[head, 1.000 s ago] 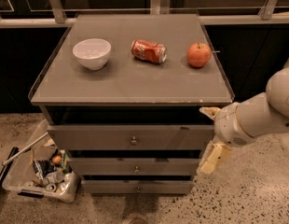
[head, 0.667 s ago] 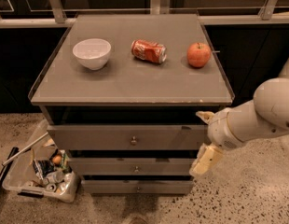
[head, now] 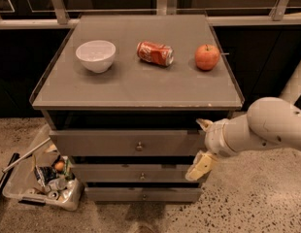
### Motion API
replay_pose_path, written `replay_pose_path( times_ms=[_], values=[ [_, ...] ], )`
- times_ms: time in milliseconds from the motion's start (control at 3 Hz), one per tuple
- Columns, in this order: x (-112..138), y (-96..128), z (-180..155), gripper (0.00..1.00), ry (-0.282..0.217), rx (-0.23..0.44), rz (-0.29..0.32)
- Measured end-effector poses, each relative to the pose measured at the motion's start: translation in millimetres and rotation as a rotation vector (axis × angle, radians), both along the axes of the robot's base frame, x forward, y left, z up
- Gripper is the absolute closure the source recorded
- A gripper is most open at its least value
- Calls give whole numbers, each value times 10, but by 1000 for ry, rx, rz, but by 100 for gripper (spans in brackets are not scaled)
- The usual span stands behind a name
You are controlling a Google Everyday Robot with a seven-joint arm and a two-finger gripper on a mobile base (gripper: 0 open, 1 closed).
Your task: Open top drawer
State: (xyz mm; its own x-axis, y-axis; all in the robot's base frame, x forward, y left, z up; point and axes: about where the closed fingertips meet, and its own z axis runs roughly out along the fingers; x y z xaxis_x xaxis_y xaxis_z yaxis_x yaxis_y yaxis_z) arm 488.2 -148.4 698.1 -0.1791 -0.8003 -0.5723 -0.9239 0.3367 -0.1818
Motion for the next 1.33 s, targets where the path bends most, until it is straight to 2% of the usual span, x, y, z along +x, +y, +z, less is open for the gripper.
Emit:
replay_pose_path(
  times_ms=[667,1333],
  values=[
    [201,132,-370,0,-40,52,33],
    [508,110,-303,0,-112,38,64]
  ],
)
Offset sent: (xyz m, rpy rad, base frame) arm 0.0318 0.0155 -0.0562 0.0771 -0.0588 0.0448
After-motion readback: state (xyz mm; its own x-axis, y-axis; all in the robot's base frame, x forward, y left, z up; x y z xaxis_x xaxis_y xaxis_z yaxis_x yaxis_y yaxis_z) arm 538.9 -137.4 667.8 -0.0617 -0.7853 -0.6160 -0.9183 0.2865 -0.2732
